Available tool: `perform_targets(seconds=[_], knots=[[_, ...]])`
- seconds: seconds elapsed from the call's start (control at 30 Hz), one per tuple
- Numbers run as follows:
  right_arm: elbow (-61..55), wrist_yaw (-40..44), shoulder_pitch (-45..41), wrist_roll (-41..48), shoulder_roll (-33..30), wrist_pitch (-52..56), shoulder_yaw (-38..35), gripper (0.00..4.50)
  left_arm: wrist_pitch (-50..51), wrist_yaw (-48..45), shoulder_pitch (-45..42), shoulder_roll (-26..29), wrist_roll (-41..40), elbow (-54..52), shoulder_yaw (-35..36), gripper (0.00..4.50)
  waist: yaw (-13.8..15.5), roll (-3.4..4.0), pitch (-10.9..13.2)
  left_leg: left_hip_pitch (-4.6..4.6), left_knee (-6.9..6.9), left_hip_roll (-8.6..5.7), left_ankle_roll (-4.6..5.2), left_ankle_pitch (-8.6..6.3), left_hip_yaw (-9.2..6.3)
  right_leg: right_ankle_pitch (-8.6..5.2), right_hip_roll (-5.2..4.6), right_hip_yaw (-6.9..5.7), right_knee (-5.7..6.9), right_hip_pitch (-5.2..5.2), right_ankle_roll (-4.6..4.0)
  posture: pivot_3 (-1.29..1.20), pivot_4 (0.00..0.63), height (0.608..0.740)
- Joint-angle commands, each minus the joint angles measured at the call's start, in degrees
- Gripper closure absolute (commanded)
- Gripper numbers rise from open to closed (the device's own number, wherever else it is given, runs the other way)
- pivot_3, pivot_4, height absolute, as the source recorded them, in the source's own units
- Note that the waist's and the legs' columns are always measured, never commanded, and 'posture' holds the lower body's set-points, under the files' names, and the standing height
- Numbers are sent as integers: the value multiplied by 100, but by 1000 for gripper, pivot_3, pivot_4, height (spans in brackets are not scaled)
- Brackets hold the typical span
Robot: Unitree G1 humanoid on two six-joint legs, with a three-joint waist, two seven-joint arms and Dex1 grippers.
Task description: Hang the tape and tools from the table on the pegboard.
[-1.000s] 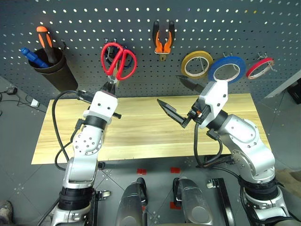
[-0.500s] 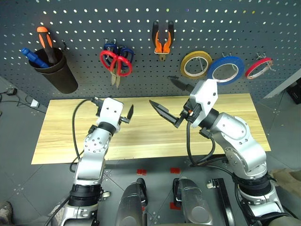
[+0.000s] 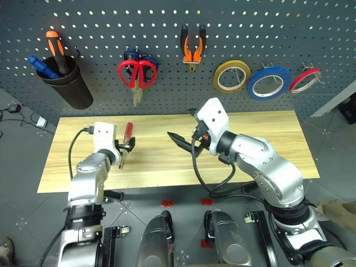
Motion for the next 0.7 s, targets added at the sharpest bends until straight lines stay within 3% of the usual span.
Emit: perform_targets(seconds=[0.03, 0.5, 0.6, 0.7], knots=[[-197, -96, -276, 67, 210, 313, 114, 0, 283, -160, -454, 109, -294, 711, 179, 42, 3, -8, 21, 0, 0, 0, 0, 0, 0, 0, 0, 0, -1, 0, 0, -232, 398, 740], [-330, 368, -873, 434, 113, 1052, 437, 0, -927, -619, -2371, 561, 207, 4487, -360, 42, -7, -43, 204, -3, -13, 0, 0, 0, 13, -1, -3, 2, -9, -13, -1, -280, 417, 740], [-381, 438, -846, 487, -2, 1079, 506, 0, -1092, -781, -2483, 590, 302, 4759, -477, 636, -14, -42, 206, -3, -15, -1, 0, 0, 15, -1, -5, 2, -10, -14, 0, -287, 409, 740], [-353, 465, -851, 436, -101, 978, 572, 0, -1231, -962, -2496, 622, 381, 4806, -595, 1575, -26, -42, 206, -3, -15, 0, 0, 0, 15, -1, -5, 2, -9, -14, 0, -288, 393, 740]])
